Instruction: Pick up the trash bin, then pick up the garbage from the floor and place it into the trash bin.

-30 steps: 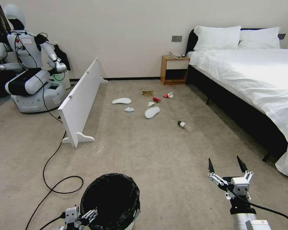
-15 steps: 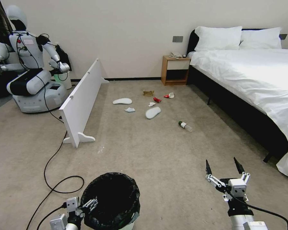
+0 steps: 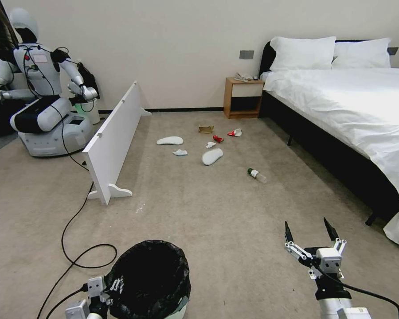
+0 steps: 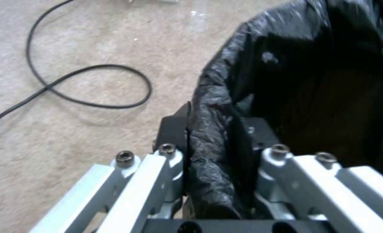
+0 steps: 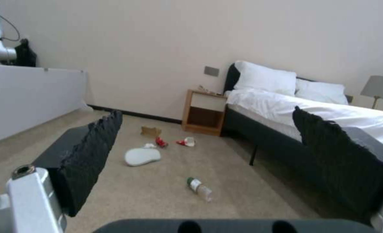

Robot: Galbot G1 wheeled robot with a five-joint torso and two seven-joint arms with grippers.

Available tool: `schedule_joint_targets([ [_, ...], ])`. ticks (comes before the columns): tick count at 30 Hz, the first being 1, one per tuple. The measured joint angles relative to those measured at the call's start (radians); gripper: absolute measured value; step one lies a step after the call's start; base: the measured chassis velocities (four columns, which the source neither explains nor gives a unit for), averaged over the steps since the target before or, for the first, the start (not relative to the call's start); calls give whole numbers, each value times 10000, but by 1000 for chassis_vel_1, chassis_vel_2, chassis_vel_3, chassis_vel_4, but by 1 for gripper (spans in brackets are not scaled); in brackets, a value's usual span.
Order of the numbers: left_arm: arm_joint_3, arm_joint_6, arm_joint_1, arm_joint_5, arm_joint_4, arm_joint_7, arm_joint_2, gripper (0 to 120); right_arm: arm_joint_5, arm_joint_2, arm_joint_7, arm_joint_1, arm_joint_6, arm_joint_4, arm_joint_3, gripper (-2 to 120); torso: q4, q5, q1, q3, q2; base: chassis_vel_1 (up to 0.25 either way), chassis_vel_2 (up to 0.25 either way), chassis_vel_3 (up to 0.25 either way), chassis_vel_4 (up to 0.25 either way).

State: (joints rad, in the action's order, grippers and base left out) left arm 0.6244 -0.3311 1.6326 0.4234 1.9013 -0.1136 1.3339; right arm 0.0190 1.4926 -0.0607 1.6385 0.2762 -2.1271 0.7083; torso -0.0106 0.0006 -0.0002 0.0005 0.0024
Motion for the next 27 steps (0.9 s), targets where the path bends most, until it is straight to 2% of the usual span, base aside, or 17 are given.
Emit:
schedule_joint_targets([
  [1, 13, 0, 58, 1, 2, -75, -37, 16, -8, -9, 1, 13, -6, -29, 7, 100, 2, -1, 0, 1, 0, 0, 0, 0, 0],
  [16, -11, 0, 249, 354, 121, -284, -208, 12, -13, -23, 4, 60, -48, -155, 7, 100, -1, -8, 1, 2, -2, 0, 0, 0, 0],
  [22, -111, 0, 256, 419, 162, -145, -141, 11, -10, -16, 3, 102, -48, -171, 28, 100, -1, -3, 1, 1, 0, 0, 0, 0, 0],
  [27, -89, -11, 279, 650, 428, 93, 7, 8, 9, 1, 4, 115, -37, -172, 25, 100, -8, -18, 2, 3, -3, 0, 0, 0, 0],
])
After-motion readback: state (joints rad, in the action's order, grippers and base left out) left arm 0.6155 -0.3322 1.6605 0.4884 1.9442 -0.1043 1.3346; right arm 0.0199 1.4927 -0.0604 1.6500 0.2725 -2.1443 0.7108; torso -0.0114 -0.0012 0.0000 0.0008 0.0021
